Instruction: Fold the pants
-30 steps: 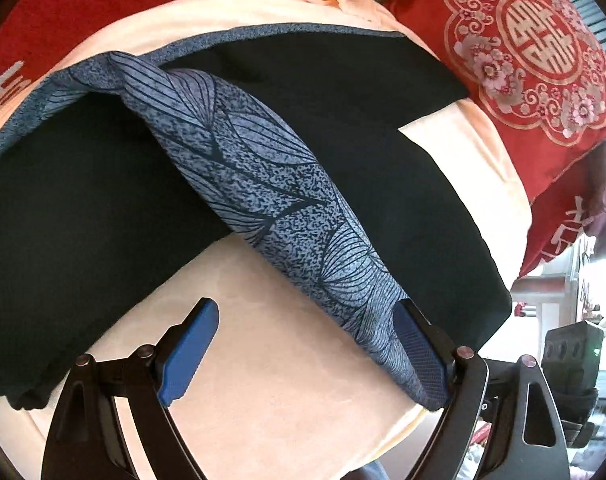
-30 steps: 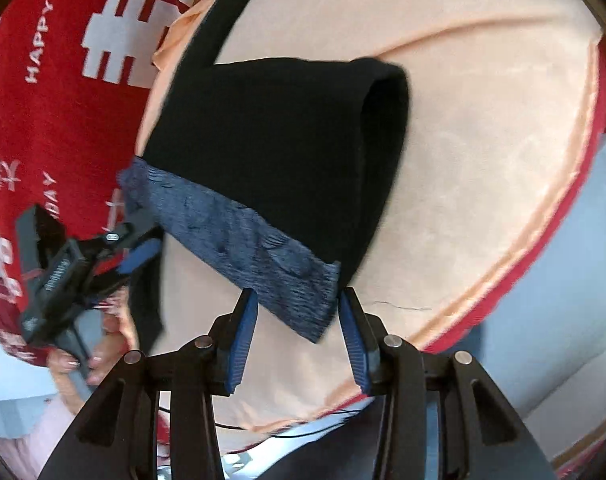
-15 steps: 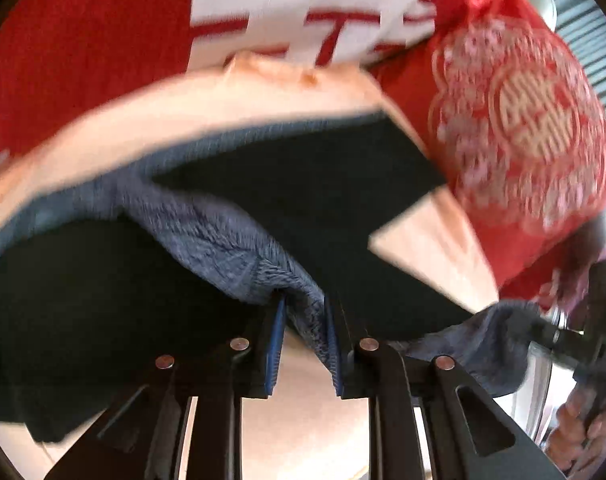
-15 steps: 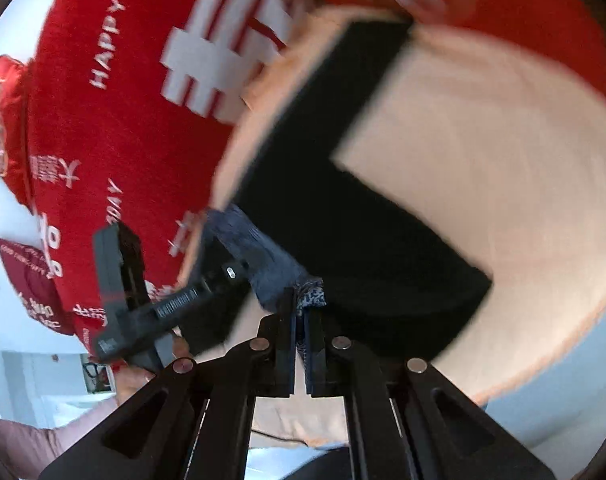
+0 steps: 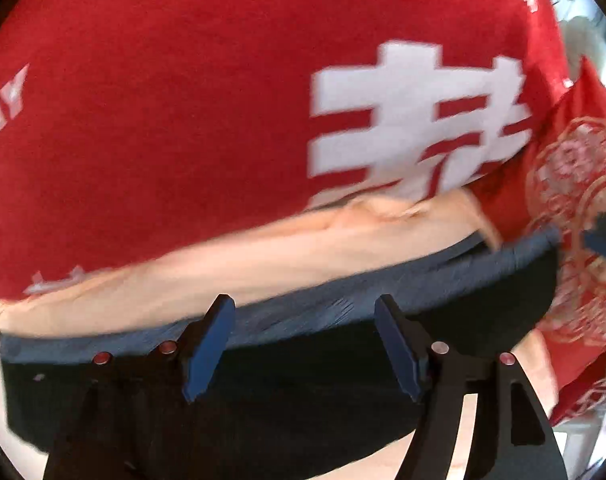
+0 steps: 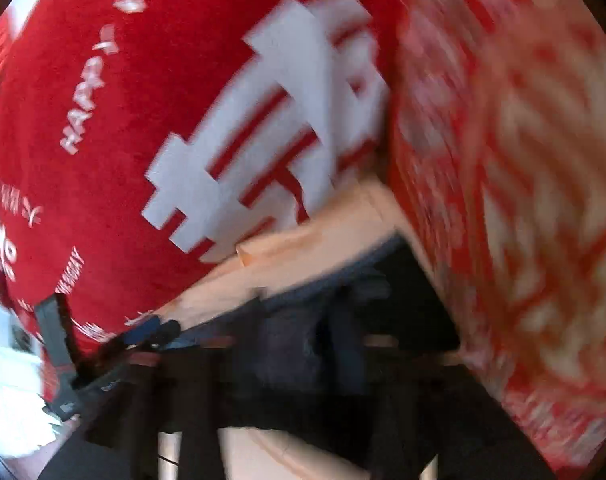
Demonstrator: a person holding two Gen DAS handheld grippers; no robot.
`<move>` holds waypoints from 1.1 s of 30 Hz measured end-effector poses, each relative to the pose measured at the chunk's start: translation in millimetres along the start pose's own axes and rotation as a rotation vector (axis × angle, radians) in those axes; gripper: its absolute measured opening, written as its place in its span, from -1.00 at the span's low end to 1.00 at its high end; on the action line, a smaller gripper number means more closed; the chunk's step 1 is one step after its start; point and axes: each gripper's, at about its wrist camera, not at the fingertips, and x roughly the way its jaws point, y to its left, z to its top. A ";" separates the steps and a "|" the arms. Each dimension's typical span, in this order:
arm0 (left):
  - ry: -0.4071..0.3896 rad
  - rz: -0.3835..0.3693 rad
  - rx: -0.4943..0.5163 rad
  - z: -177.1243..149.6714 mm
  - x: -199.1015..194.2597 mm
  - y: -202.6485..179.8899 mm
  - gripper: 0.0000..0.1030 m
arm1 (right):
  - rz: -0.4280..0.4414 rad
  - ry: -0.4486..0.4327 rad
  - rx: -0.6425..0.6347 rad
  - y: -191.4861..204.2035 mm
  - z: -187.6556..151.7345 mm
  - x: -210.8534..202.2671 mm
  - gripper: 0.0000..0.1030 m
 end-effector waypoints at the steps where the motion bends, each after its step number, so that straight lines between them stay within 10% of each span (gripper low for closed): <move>1: 0.018 0.030 -0.007 -8.3 2.2 8.1 0.41 | -0.009 -0.022 -0.038 8.2 0.0 -5.8 0.52; 6: 0.125 0.149 -0.062 -53.8 23.9 45.6 0.41 | -0.090 -0.020 -0.094 13.4 -37.6 -13.7 0.47; 14: 0.178 0.216 -0.144 -80.5 51.4 69.8 0.41 | -0.232 0.084 0.166 -69.4 -96.6 51.4 -0.03; 18: 0.148 0.203 -0.151 -75.2 45.6 70.1 0.41 | -0.219 0.069 0.174 -69.2 -76.2 64.4 -0.83; 22: 0.207 0.230 -0.142 -79.1 64.5 74.3 0.49 | -0.195 0.008 0.032 -42.2 -61.3 43.6 -0.84; 27: 0.193 0.227 -0.152 -80.7 51.0 77.7 0.49 | -0.296 0.198 0.090 -77.7 -75.6 78.5 -0.56; 33: 0.127 0.187 -0.080 -45.8 51.9 45.5 0.49 | -0.234 0.075 -0.019 -37.3 -83.2 25.4 -0.40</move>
